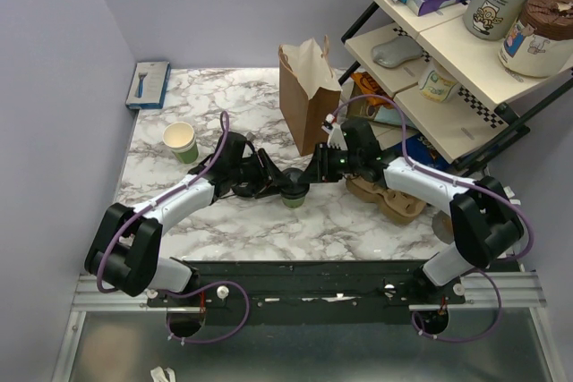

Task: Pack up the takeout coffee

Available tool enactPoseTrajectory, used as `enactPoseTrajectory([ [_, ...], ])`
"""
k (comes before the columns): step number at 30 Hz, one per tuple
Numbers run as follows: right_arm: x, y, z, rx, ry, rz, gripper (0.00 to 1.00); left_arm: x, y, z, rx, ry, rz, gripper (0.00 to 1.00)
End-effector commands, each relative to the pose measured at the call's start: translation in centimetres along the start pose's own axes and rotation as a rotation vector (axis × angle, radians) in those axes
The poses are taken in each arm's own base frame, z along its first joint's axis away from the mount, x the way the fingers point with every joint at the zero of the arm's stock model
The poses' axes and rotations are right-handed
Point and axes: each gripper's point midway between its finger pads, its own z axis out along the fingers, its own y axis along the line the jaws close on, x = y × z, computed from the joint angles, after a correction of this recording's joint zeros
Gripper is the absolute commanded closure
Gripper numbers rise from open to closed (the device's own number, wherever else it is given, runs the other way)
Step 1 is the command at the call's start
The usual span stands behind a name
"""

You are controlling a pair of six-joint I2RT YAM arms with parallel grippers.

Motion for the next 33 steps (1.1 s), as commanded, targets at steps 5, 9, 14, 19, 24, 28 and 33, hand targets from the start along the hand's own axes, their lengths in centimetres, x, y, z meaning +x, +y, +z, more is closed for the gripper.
enactPoseTrajectory([
  [5, 1.1, -3.5, 0.6, 0.148, 0.045, -0.085, 0.65, 1.2, 4.1, 0.2, -0.161, 0.008, 0.007, 0.53],
  [9, -0.8, -1.1, -0.5, 0.117, 0.038, -0.114, 0.50, -0.1, 1.6, -0.7, -0.118, -0.030, 0.068, 0.28],
  [14, -2.2, 0.3, -1.0, 0.095, 0.009, -0.110, 0.37, -1.1, 0.1, -0.8, -0.107, -0.036, 0.116, 0.06],
  [19, -3.0, -0.4, -1.3, 0.166, -0.016, -0.078, 0.30, -1.4, -0.9, -1.0, -0.089, -0.040, 0.141, 0.02],
  [24, -2.0, -0.4, -2.5, 0.188, -0.009, -0.028, 0.11, -2.1, -1.3, -1.3, -0.095, -0.066, 0.158, 0.01],
  [28, 0.2, -0.5, -2.1, 0.141, 0.016, 0.041, 0.15, -2.6, -1.0, -0.8, -0.103, -0.045, 0.143, 0.01],
  [33, 1.1, 0.6, -1.1, 0.037, 0.041, 0.093, 0.22, -2.5, -1.7, -0.3, -0.059, -0.028, 0.138, 0.02],
])
